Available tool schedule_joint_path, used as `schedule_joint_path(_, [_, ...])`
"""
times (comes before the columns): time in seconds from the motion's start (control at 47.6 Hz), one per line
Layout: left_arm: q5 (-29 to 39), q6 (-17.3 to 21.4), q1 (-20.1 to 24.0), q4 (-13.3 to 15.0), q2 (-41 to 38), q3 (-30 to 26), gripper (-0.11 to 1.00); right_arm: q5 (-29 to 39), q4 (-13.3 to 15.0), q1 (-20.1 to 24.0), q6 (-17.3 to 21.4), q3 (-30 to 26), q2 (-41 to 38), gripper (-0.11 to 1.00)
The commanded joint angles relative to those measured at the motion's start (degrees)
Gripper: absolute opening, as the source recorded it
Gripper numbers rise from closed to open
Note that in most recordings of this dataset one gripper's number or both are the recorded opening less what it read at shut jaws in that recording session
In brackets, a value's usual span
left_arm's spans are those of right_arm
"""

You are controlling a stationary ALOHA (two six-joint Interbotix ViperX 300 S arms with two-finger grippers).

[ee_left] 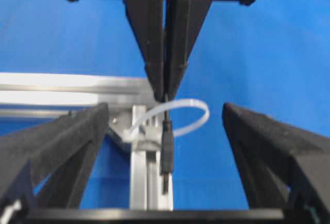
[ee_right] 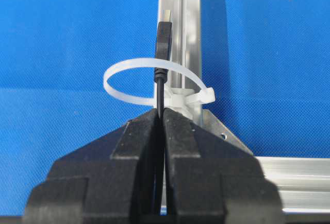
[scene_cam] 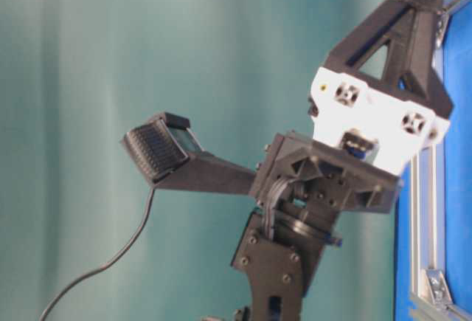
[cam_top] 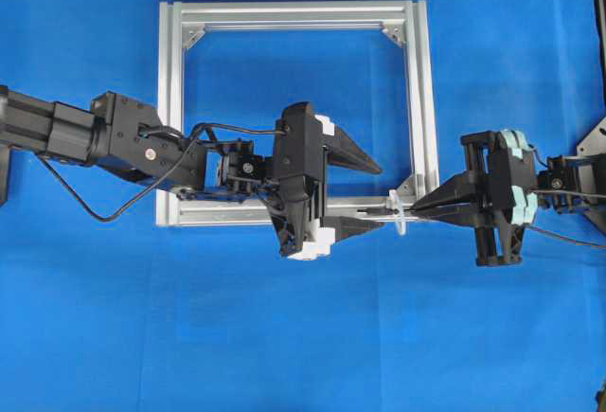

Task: Insert the wire through the string loop located on the right side.
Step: 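Move the left gripper to the plug emerging from the loop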

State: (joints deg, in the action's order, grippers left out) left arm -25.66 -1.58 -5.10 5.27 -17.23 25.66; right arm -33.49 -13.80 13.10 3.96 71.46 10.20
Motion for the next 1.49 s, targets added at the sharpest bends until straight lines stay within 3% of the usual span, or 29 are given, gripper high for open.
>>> schedule_joint_path(0.0, [-0.44,-0.09,-0.09,-0.18,-0.26,-1.67,0.89,-0.18,0.00,0.00,0.00,-0.88,0.35,-0.04])
schedule_joint_path(0.525, [-0.44,-0.79,-1.05,-0.18,-6.50,-3.25,0.89,-0.18,0.00,-0.09,0.00,-0.79,0.35,-0.04])
schedule_joint_path(1.469, [-0.44,-0.79,-1.14,-0.18,-6.77,-3.43,0.87,-0.18,0.00,-0.09,0.00,-0.79,0.35,-0.04])
